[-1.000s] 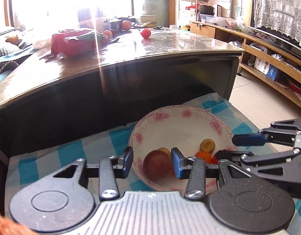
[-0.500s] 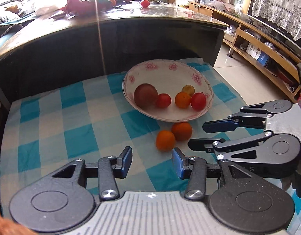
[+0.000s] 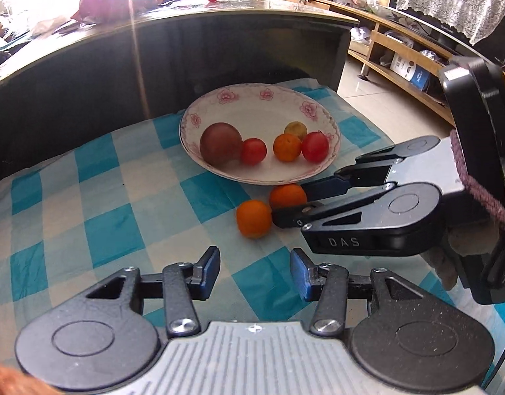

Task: Organize fruits
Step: 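Move the left tool to one orange while the right tool approaches the other orange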

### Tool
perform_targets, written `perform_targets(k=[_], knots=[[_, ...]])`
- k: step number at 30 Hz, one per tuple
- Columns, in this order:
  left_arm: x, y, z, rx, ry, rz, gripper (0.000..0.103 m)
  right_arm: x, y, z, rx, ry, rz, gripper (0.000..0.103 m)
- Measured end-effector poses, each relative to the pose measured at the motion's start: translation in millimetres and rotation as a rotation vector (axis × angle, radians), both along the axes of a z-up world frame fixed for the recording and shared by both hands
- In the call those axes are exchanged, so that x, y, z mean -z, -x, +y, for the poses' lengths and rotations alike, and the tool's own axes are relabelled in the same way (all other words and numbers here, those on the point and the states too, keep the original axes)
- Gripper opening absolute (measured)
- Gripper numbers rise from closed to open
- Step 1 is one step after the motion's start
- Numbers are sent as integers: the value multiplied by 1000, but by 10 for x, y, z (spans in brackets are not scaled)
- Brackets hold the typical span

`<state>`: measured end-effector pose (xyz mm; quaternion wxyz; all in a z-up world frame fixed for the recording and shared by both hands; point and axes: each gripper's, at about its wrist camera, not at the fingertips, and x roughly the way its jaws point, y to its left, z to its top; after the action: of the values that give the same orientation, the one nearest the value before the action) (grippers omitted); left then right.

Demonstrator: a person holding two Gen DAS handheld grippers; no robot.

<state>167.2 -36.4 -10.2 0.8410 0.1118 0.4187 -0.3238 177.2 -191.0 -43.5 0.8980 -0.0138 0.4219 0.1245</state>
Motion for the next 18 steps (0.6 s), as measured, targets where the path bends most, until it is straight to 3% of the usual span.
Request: perform_targets(k=[4,11,18], knots=[[45,-27,-15,4,-6,-18,56,-4,5,0,-4,-9,5,22],[137,-155,-114,-12,31,-12,56,-79,128,-115,6,-19,36,21],[254,-186,-382,16,15,-52,56,-139,329,-299,23,-15,57,21]])
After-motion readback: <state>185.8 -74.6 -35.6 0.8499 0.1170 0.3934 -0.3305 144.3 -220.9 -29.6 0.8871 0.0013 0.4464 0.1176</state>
